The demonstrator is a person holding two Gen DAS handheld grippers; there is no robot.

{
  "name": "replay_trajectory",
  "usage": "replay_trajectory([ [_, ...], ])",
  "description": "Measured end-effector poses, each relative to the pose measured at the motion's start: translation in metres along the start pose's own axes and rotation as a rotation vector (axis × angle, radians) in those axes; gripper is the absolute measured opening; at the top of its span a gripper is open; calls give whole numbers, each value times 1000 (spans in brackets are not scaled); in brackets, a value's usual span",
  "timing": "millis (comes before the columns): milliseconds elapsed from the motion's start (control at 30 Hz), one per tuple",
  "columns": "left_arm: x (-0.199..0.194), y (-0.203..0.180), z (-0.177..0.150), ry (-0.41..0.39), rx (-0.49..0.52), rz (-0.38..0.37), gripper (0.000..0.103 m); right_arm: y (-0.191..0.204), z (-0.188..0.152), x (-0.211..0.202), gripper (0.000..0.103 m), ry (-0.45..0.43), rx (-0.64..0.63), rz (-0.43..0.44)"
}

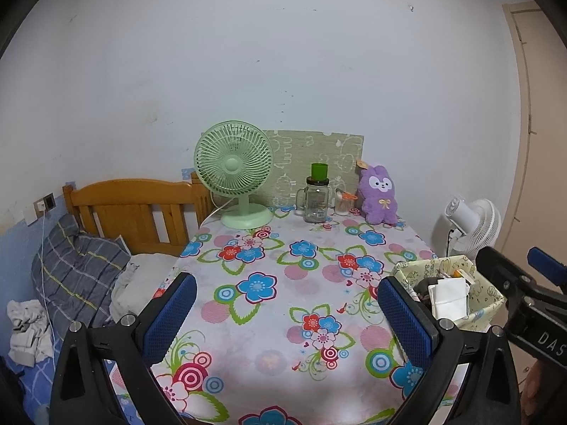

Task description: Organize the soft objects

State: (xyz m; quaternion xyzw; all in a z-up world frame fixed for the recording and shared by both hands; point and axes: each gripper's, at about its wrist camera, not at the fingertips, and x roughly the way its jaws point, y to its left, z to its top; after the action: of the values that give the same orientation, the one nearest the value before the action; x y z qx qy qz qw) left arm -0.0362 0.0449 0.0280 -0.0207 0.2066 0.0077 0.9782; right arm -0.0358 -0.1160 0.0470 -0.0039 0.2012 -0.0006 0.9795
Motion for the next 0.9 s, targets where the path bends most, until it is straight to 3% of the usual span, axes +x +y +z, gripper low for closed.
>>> replay_trajectory([
  [900,-2,-5,1,-4,6,0,103,-3,1,2,103,0,-18,-13],
])
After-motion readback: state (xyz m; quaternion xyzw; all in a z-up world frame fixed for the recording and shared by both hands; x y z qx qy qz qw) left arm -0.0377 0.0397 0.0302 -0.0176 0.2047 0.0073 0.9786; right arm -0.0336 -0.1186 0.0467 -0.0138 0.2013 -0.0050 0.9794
